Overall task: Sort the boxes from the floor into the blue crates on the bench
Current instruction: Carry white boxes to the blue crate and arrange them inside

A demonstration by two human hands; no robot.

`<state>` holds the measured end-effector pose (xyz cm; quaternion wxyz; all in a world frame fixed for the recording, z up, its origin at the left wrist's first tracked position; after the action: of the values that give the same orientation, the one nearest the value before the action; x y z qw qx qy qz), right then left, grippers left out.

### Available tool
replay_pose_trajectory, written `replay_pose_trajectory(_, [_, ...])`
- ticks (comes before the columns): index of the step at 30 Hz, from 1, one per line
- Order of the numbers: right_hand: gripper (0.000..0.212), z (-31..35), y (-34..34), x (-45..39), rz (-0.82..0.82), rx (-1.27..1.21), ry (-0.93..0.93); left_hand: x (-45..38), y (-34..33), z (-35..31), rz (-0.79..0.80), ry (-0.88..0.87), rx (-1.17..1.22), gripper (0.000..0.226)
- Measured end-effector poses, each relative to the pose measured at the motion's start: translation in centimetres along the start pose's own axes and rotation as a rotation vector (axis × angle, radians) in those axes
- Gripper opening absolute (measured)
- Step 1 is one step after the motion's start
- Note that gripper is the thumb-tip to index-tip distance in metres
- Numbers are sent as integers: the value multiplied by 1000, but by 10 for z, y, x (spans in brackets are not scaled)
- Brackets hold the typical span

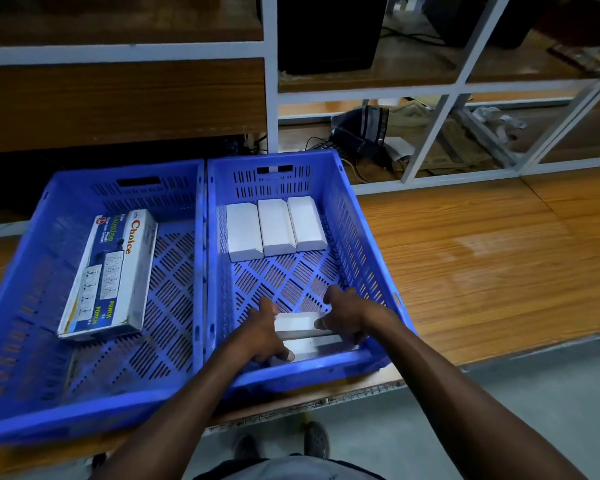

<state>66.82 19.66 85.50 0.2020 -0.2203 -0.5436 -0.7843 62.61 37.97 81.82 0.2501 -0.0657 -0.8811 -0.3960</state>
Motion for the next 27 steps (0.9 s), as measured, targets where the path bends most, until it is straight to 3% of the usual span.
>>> replay_pose_trajectory(8, [44, 7, 20, 14, -38, -144, 55, 24, 37, -20, -99, -138, 3, 84])
replay_pose_trajectory(13, [31, 10, 41, 19, -79, -367, 42, 33, 61, -25, -226, -262, 5, 87])
replay_pose_trajectory(19, [40, 12, 71, 32, -102, -470, 158, 32, 95, -28, -328, -334, 104, 71])
replay_pose_trajectory(24, [50, 17, 69, 36, -51, -386, 331, 35, 118, -38, -394, -381, 384, 69])
replay_pose_trajectory(27, [44, 26, 63, 38, -95, -426, 413, 32, 125, -46, -428, -353, 622, 68])
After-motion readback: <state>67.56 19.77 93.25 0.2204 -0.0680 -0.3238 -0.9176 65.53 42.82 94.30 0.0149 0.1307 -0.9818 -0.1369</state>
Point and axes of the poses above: each hand's wrist, its own x-axis away from the middle knuckle, its own y-axis out of the back of the hand, z = x × y, the point moved 6 cm from there along -x, towards the middle knuckle, and after that the axes turned 11 degrees about -z, right-handed, at the moved point
